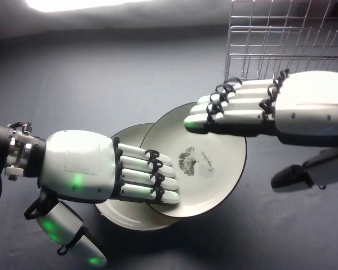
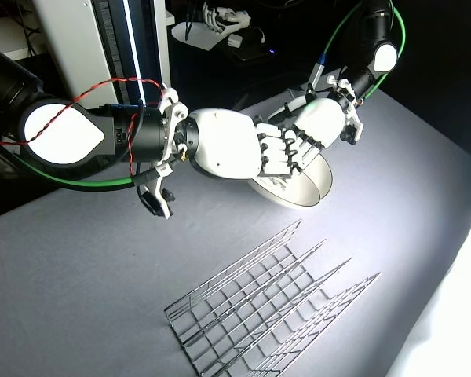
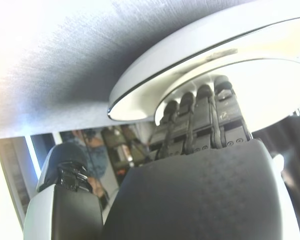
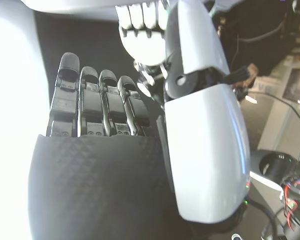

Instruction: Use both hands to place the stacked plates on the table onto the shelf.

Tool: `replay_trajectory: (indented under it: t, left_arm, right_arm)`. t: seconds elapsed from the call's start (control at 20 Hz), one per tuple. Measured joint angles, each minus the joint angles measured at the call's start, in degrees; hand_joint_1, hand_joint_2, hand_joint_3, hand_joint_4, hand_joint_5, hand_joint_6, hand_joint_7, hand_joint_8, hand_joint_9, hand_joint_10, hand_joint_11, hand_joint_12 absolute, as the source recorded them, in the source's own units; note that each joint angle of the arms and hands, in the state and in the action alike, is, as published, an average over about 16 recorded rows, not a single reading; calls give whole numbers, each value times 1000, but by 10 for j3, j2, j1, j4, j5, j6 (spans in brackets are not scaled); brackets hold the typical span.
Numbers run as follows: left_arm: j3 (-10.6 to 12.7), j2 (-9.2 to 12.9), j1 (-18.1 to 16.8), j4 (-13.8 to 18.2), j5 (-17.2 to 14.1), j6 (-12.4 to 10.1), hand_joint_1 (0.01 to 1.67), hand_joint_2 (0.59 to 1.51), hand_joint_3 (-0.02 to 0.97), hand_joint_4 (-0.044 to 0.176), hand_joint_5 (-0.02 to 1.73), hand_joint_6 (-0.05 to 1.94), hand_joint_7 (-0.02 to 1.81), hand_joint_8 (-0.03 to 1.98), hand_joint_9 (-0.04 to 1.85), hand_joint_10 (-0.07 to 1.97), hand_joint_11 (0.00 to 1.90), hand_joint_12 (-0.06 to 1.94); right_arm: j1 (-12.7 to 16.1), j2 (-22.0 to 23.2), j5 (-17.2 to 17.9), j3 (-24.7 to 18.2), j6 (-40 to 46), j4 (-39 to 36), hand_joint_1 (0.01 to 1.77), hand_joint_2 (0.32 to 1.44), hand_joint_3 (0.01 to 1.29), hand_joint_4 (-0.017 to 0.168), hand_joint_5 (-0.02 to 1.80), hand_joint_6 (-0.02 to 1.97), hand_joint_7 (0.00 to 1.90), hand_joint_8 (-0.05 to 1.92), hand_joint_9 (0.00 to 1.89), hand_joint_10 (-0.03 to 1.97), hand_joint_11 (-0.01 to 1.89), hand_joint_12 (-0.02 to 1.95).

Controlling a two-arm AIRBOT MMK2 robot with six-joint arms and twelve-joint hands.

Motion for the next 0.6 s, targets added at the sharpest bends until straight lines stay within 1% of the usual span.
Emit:
replay_trajectory:
  t: [0.25,0.4,0.6]
  left_arm:
    - [-4,1,0,-10,2,-3,14,1104,19,-3,-8,-14,-16,-25,-14,-21,16,-9]
    - [-8,2,0,-16,4,-3,14,1104,18,-3,-6,-13,-16,-25,-14,-21,16,-10]
    - [-13,3,1,-23,6,-3,14,1105,19,-3,-5,-13,-15,-25,-14,-21,16,-12]
  right_arm:
    - [-8,-3,62,20,0,-33,1289,998,21,-2,20,27,14,8,13,18,12,432]
    - [-14,-4,96,33,-1,-55,1291,995,21,-2,20,26,14,8,13,18,12,448]
    - [-19,-6,131,51,-2,-80,1280,987,22,-2,20,27,14,8,13,17,12,449]
